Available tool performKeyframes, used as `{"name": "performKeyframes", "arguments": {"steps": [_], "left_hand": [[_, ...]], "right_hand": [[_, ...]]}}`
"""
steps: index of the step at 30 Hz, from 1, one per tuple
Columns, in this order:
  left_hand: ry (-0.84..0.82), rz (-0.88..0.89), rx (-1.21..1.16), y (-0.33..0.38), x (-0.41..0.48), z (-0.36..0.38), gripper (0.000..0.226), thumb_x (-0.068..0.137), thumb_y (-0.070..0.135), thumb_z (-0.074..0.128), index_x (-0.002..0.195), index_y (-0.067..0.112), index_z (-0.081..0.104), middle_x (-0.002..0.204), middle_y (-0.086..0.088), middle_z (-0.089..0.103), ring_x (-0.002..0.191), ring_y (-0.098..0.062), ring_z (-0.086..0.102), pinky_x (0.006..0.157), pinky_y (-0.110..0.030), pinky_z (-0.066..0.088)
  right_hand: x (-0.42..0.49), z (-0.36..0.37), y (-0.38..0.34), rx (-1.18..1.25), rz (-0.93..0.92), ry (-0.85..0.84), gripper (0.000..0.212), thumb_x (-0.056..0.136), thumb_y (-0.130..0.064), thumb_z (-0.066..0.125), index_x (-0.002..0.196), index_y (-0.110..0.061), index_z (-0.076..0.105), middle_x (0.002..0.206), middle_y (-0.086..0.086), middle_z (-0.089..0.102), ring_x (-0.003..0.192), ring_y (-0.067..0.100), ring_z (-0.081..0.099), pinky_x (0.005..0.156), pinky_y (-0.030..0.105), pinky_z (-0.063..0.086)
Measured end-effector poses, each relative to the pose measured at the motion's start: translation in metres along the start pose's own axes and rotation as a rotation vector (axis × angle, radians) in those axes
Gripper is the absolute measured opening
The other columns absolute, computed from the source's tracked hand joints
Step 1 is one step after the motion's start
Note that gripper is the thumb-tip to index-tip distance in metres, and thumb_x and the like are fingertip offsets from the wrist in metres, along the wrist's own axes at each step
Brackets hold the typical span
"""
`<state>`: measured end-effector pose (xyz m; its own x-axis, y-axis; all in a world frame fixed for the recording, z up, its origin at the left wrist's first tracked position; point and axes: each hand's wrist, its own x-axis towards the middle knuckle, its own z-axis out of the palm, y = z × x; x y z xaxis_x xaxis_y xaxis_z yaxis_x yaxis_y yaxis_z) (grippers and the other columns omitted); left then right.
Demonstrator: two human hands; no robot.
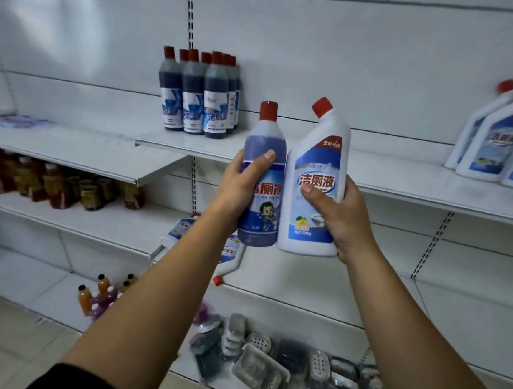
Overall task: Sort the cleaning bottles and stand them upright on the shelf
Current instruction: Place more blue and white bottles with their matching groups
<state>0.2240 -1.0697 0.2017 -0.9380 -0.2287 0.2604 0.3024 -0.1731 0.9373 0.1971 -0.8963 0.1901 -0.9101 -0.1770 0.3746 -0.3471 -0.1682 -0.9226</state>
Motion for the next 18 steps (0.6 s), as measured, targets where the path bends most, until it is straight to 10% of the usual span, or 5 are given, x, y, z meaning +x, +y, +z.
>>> {"name": "performKeyframes", "arguments": {"steps": [18], "left_hand": [[-0.137,0.085,-0.06,0.024,0.127,-0.05,0.048,0.081,0.043,0.067,0.118,0.014,0.058,0.094,-0.01,0.075,0.081,-0.027,0.074,0.069,-0.036,0.059]], "right_hand": [[0.102,0.063,0.012,-0.024,-0.09,0.124,0.03,0.08,-0.019,0.077,0.107,-0.02,0.062,0.095,-0.001,0.075,0.083,0.019,0.074,0.066,0.033,0.059]]}}
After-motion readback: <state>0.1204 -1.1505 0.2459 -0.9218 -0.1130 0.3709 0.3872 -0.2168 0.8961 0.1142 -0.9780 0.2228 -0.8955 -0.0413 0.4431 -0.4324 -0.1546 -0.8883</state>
